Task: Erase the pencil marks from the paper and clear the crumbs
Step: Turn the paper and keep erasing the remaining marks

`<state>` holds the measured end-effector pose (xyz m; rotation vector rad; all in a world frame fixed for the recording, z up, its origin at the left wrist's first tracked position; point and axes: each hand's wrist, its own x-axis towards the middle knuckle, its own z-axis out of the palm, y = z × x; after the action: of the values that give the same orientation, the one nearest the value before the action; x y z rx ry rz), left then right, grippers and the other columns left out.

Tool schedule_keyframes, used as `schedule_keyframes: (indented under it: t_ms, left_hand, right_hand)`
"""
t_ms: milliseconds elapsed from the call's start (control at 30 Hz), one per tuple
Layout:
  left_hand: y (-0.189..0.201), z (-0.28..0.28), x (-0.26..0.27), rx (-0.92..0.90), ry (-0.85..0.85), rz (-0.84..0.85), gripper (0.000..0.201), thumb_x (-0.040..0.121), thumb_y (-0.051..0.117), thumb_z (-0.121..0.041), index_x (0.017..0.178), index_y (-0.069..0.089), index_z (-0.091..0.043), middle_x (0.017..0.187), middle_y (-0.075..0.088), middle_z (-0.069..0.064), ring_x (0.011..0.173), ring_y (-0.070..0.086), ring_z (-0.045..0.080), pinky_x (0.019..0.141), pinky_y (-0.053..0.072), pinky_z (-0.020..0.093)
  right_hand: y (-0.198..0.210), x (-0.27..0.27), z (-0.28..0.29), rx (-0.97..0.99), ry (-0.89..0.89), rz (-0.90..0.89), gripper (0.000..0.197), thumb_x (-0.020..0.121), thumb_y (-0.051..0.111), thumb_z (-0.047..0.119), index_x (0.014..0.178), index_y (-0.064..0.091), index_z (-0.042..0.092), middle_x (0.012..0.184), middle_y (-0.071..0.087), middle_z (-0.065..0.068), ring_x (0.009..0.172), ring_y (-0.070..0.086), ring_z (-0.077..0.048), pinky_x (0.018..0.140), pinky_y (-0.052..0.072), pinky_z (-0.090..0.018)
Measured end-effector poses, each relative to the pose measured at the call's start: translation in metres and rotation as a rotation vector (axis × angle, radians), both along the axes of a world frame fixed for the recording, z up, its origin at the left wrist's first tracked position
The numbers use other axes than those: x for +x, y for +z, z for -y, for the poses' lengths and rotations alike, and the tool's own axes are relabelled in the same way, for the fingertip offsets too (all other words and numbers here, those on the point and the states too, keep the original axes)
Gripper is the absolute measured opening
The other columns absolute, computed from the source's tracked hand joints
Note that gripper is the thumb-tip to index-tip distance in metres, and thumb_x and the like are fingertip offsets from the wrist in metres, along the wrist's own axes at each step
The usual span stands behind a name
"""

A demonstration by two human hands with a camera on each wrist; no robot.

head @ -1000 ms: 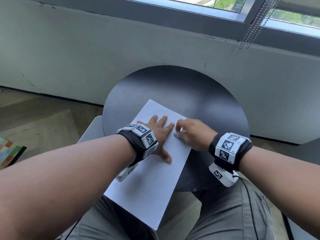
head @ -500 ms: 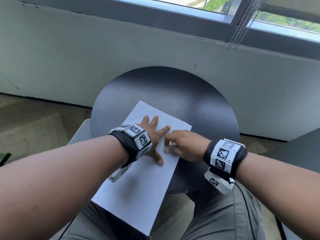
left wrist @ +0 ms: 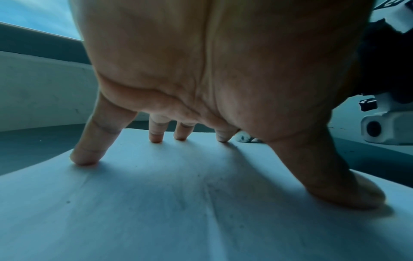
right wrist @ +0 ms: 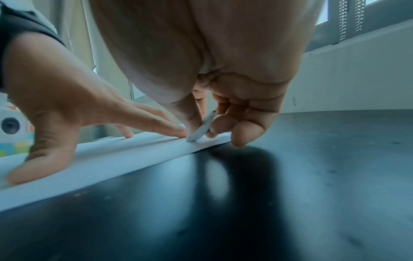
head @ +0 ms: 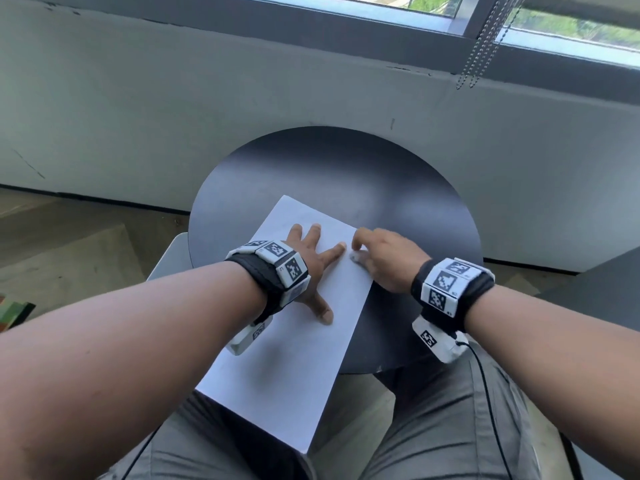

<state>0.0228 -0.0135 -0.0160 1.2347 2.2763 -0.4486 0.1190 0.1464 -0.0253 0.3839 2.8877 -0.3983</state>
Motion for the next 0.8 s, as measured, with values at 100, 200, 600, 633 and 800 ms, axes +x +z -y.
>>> schedule_keyframes:
  t_ms: [100, 200, 600, 633, 800]
  left_hand:
    - [0.000, -0.001, 0.000, 0.003, 0.007, 0.013, 0.137, 0.057, 0.076, -0.082, 0.155, -0.013, -0.049, 0.167, -0.017, 0.009, 0.151, -0.011, 0.043, 0.112, 0.032, 0.063]
    - [0.000, -0.003, 0.000, 0.006, 0.007, 0.016, 0.137, 0.057, 0.076, -0.082, 0.155, -0.014, -0.050, 0.167, -0.017, 0.009, 0.151, -0.011, 0.043, 0.111, 0.033, 0.063]
    - [0.002, -0.003, 0.003, -0.001, 0.019, 0.019, 0.139, 0.057, 0.077, -0.081, 0.156, -0.014, -0.048, 0.167, -0.018, 0.010, 0.151, -0.015, 0.044, 0.114, 0.027, 0.064]
    - [0.001, -0.003, 0.002, 0.004, 0.018, 0.012, 0.138, 0.057, 0.077, -0.081, 0.156, -0.013, -0.048, 0.167, -0.017, 0.010, 0.151, -0.014, 0.044, 0.113, 0.027, 0.064]
    - [0.002, -0.001, 0.002, 0.015, 0.023, 0.011, 0.137, 0.057, 0.076, -0.082, 0.155, -0.014, -0.049, 0.167, -0.017, 0.008, 0.151, -0.013, 0.042, 0.113, 0.028, 0.064]
  right_hand:
    - [-0.005, 0.015, 0.019, -0.026, 0.099, 0.013, 0.018, 0.099, 0.042, 0.041, 0.108, 0.047, 0.026, 0.105, 0.055, -0.002, 0.100, 0.053, -0.026, 0.084, 0.044, -0.037]
    - [-0.006, 0.022, 0.025, -0.061, 0.169, 0.049, 0.018, 0.097, 0.043, 0.042, 0.108, 0.048, 0.028, 0.106, 0.055, -0.002, 0.100, 0.054, -0.027, 0.087, 0.044, -0.039]
    - [-0.002, 0.018, 0.040, -0.011, 0.146, 0.059, 0.020, 0.096, 0.043, 0.034, 0.113, 0.047, 0.024, 0.105, 0.054, -0.006, 0.096, 0.053, -0.028, 0.080, 0.045, -0.037]
    - [-0.003, 0.010, 0.031, 0.008, 0.085, 0.046, 0.019, 0.096, 0.043, 0.036, 0.112, 0.047, 0.026, 0.106, 0.054, -0.005, 0.098, 0.054, -0.028, 0.081, 0.045, -0.038]
    - [0.005, -0.002, 0.016, 0.017, -0.054, 0.025, 0.020, 0.097, 0.043, 0.038, 0.107, 0.048, 0.022, 0.109, 0.056, -0.008, 0.100, 0.053, -0.030, 0.086, 0.046, -0.040]
